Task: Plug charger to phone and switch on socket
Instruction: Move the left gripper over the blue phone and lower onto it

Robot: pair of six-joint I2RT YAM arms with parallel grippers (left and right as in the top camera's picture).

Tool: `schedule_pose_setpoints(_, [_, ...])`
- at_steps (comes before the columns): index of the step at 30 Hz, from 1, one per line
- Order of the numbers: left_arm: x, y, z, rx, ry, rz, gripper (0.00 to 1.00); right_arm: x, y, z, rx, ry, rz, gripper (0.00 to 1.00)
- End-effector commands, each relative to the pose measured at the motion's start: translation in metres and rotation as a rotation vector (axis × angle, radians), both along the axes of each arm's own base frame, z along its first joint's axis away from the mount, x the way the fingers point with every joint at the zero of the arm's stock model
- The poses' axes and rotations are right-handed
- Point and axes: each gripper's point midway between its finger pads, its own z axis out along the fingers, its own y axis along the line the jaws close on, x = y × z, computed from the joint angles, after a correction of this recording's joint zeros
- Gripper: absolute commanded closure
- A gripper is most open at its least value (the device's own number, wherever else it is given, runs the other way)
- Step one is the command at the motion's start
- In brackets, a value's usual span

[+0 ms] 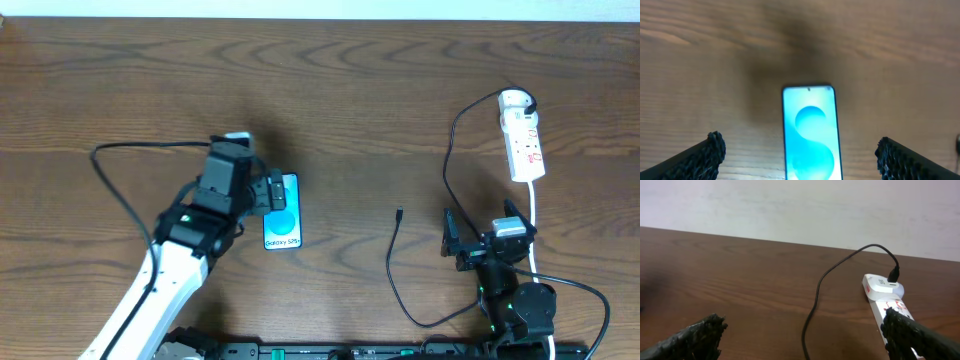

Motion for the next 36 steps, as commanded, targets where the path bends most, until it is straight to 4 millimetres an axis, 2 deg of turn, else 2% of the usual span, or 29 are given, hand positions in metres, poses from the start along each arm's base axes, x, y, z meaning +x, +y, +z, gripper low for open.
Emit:
schedule_pose_setpoints(1, [0.001,-0.005,-0.022,0.089,0.052,0.018,0.02,0.0,0.002,-0.002,-0.012,0.003,0.01,0.01])
schedule_pose_setpoints(7, [-0.004,-0.012,-0.069,0.173,0.202,-0.004,0.02,0.0,0.002,-0.002,-0.012,0.003,0.01,0.01])
schedule_pose_setpoints(11, [-0.004,-0.012,-0.085,0.198,0.25,-0.007,0.02,0.0,0.002,-0.002,-0.012,0.003,0.01,0.01])
schedule_pose_setpoints(15, [-0.006,-0.014,-0.09,0.197,0.27,-0.022,0.02,0.0,0.002,-0.002,-0.012,0.003,0.01,0.01])
schedule_pose_setpoints(21, [-0.012,-0.033,-0.092,0.143,0.291,-0.105,0.02,0.0,0.002,-0.002,-0.012,0.003,0.01,0.01])
schedule_pose_setpoints(25, [-0.015,-0.038,-0.097,0.157,0.299,-0.134,0.02,0.0,0.002,-0.001,-0.012,0.003,0.01,0.01])
schedule_pose_setpoints(36, [-0.016,-0.035,-0.117,0.19,0.339,-0.126,0.02,0.0,0.002,-0.002,-0.012,0.003,0.01,0.01])
